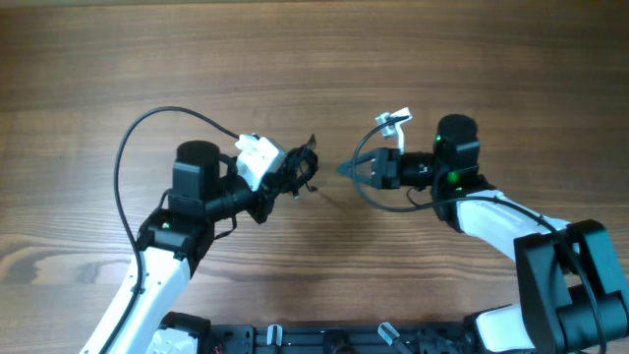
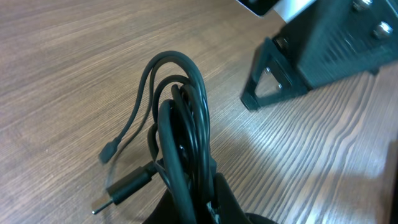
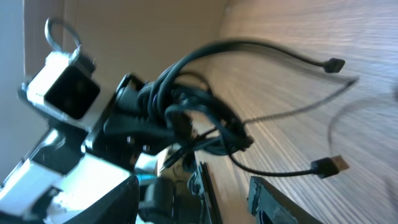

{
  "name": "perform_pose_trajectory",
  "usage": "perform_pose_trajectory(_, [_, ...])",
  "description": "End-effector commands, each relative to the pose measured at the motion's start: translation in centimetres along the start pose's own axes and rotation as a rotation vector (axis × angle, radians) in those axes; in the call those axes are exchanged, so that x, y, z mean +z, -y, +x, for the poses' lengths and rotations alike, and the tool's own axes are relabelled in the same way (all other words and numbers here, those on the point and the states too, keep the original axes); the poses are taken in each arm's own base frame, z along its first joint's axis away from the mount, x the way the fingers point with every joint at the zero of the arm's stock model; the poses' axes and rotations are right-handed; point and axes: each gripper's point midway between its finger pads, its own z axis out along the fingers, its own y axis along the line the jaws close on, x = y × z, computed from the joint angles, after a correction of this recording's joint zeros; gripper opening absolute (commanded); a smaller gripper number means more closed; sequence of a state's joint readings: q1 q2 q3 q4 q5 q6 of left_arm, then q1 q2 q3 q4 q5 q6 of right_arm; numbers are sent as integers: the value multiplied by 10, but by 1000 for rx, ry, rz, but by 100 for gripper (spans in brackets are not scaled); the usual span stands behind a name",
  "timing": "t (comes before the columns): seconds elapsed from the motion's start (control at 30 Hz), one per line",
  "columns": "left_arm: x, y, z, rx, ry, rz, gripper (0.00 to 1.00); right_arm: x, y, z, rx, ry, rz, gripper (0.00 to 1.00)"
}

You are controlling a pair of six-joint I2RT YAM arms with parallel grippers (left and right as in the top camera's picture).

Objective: Untangle cables

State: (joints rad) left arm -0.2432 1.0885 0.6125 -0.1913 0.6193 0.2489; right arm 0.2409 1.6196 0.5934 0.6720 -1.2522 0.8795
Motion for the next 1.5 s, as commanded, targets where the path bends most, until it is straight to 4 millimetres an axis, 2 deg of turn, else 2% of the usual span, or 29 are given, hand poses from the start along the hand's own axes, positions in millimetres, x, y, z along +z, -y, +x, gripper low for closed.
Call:
perform_pose_trajectory(0.0, [-8,-1,-6,-71,33,44,4,17,-12,9,-129,-42,-37,47])
perform_pose_trajectory(0.03, [-10,-6,-8,-120,43,32,4,22,-13,12,-190,-50,-40,46])
perform_pose_trajectory(0.07, [-12,-12,-12,-202,60,16,4,26,-14,16,-288,-60,-44,52])
perform_pose_trajectory(0.1, [-16,-21,-16,-313,86,-2,4,35,-4,17,-420,-43,10,65])
perform_pose_trajectory(0.13, [-19,-25,-18,-358,99,-2,4,39,9,13,-446,-12,86,70])
perform_pose_trajectory(0.17, [-24,-26,-22,-400,122,24,4,43,32,5,-489,35,235,79])
perform_pose_trajectory(0.23, [-34,-24,-33,-450,171,98,4,51,47,2,-577,63,366,80])
perform_pose_trajectory(0.3, [-40,-26,-39,-522,194,128,4,57,46,-2,-638,88,410,81])
perform_pose_trajectory(0.4, [-42,-15,-42,-539,191,199,4,59,49,-14,-772,131,503,80])
perform_pose_trajectory(0.43, [-42,-14,-42,-539,190,205,4,61,47,-12,-803,122,497,74])
perform_pose_trajectory(0.47, [-42,-14,-42,-539,190,205,4,62,47,-11,-815,117,496,61])
perform_pose_trajectory(0.53, [-42,-15,-42,-537,191,204,4,62,47,-11,-814,116,495,21])
perform_pose_trajectory(0.57, [-42,-15,-42,-531,194,201,4,63,46,-10,-789,118,487,6])
perform_pose_trajectory(0.63, [-41,-27,-40,-508,202,124,4,66,42,-3,-679,113,436,4])
perform_pose_trajectory(0.7, [-39,-40,-34,-430,194,33,4,75,21,17,-556,46,279,4])
perform_pose_trajectory(0.77, [-37,-40,-27,-381,170,20,4,78,-7,39,-432,-44,122,4])
perform_pose_trajectory(0.83, [-36,-39,-21,-367,148,20,4,77,-25,49,-379,-90,45,4])
perform_pose_trajectory(0.93, [-34,-34,-20,-335,140,31,4,75,-48,50,-382,-106,-47,4])
perform_pose_trajectory(1.0, [-29,-24,-18,-282,117,57,4,67,-62,28,-399,-25,-78,5])
perform_pose_trajectory(1.07, [-24,-12,-18,-263,104,90,4,61,-54,3,-370,88,-14,4])
perform_pose_trajectory(1.13, [-18,1,-18,-243,90,127,4,61,-48,-6,-366,136,28,4])
perform_pose_trajectory(1.23, [-12,18,-19,-235,72,174,4,56,-25,-25,-316,241,157,4])
perform_pose_trajectory(1.37, [-11,20,-28,-380,89,192,4,49,-3,-33,-262,299,265,4])
perform_pose_trajectory(1.47, [-10,23,-33,-420,98,206,4,59,-7,-23,-265,269,251,5])
